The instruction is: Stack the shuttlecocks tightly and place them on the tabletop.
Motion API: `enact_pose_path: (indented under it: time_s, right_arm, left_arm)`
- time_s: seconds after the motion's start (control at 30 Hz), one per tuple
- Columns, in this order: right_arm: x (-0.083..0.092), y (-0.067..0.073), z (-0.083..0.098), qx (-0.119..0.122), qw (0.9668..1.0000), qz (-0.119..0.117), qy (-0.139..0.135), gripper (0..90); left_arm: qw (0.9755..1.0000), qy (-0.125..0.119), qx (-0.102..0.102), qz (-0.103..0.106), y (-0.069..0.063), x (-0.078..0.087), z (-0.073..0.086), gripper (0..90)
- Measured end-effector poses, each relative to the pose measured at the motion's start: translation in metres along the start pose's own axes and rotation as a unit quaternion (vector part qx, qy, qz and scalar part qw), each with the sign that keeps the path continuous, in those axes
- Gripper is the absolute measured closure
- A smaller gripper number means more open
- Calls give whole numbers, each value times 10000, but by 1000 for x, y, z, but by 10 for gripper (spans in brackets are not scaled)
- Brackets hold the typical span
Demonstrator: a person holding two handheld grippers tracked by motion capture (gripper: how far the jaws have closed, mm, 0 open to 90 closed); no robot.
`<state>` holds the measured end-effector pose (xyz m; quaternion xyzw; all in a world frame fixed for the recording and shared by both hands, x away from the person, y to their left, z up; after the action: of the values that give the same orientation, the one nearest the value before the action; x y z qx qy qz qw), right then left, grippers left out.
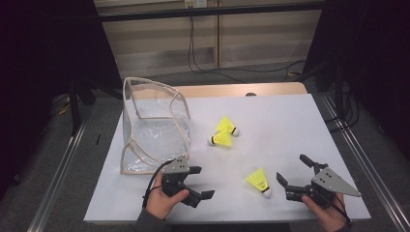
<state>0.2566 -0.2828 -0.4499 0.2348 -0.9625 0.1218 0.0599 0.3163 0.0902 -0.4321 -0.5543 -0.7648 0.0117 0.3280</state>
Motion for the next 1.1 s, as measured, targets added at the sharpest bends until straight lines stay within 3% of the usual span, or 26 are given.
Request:
enact_pose_path:
  time_s: [0.57, 1.1]
  right_arm:
    - [0, 0, 0, 1, 10000, -10, 3, 23]
    - [-1, 1, 1, -12, 10000, -6, 34, 23]
  left_arm:
    - [10000, 33, -28, 7, 5, 18, 9, 68]
    - [9997, -88, 71, -211, 15, 43, 18, 52]
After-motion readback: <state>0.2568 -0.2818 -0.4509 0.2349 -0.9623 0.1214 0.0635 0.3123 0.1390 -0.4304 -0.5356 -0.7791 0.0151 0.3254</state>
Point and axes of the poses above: each handheld gripper's, and its own axes: x roughly backward along the jaws, z roughly out of its underside, y roughly to its left, the point moved 2 cm from there along -x, roughly forward along the jaws, and after that the axes turned 9 degrees about x, right-handed, at the moved point
